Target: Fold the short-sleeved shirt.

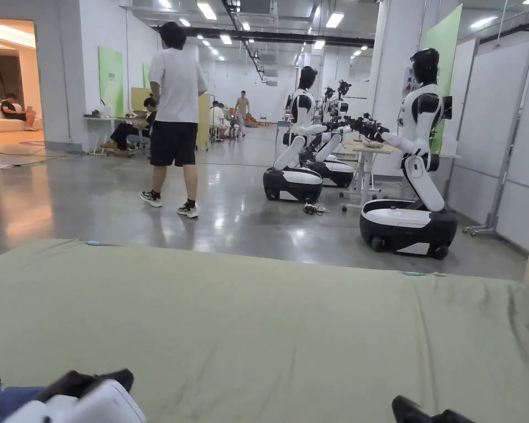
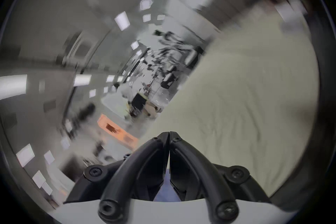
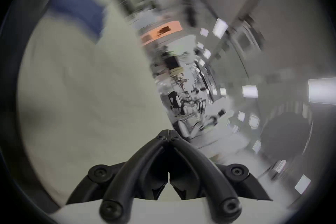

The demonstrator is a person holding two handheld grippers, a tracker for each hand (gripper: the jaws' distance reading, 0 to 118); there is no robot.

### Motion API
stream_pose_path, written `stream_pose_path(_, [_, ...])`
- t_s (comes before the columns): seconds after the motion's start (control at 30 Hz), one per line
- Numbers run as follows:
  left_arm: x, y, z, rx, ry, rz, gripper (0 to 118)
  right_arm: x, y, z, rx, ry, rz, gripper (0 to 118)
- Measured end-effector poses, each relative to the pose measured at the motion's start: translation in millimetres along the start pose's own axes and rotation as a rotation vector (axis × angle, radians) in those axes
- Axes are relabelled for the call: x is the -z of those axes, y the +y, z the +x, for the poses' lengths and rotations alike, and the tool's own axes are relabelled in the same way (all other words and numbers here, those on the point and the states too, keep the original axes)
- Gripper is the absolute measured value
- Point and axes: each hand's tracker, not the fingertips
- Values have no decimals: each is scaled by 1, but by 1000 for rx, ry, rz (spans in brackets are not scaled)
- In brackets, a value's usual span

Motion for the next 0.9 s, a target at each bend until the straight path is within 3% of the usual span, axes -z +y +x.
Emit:
stream_pose_path(0.07, [-3,-6,-25,-288,1,37,3,-3,-2,10,263,-64,1,0])
stream_pose_path(0.17, [-14,-31,-41,-663,-31,118,3,-5,-15,17,545,-128,-18,0])
stream_pose_path(0.27, [-38,-36,-37,-709,22,176,3,-11,-21,25,777,-97,-16,0])
stream_pose_path(0.33, [-43,-35,-39,-682,48,168,3,-13,-18,28,861,-84,3,0])
stream_pose_path(0.63, [-45,-32,-45,-706,37,171,3,-5,2,22,860,-67,5,0])
stream_pose_path(0.8, [-54,-46,-59,-710,78,158,3,12,23,12,823,-2,46,0])
stream_pose_path(0.9, [-66,-58,-66,-696,130,121,3,28,41,-1,839,74,81,0])
